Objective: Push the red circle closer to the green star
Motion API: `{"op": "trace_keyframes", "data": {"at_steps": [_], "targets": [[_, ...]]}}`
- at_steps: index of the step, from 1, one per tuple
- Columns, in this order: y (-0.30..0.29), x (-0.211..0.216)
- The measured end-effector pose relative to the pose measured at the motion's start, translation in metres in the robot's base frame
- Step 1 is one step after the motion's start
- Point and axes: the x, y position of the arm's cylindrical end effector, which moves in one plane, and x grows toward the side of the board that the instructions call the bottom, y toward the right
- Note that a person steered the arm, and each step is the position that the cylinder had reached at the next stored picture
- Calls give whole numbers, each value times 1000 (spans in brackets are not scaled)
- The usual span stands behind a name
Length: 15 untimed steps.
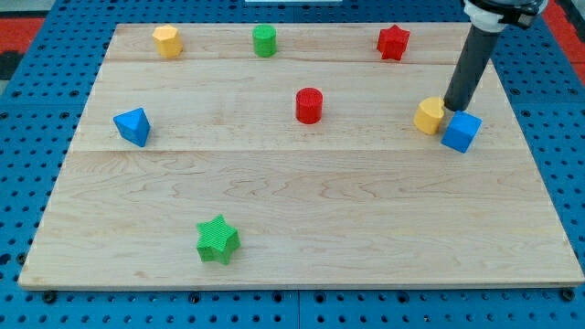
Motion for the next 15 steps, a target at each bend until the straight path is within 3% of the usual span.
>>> {"op": "trace_keyframes", "data": {"at_steps": [2, 3, 5, 6, 7, 9, 13, 15], "targets": [[-83, 9], [-97, -26], [-232, 8], [-266, 1], [-275, -31], [-317, -31], [-310, -41], [-327, 34]]}}
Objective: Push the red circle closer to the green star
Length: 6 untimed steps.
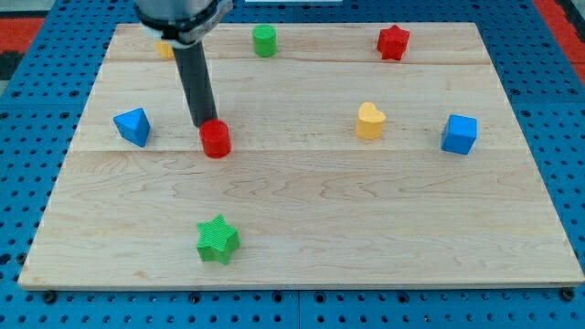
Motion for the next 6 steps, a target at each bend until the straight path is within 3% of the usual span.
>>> {"op": "trace_keyframes", "data": {"at_steps": [1, 3, 5, 6], "targets": [[17, 42], [71, 39], [-39, 65], [-11, 65]]}}
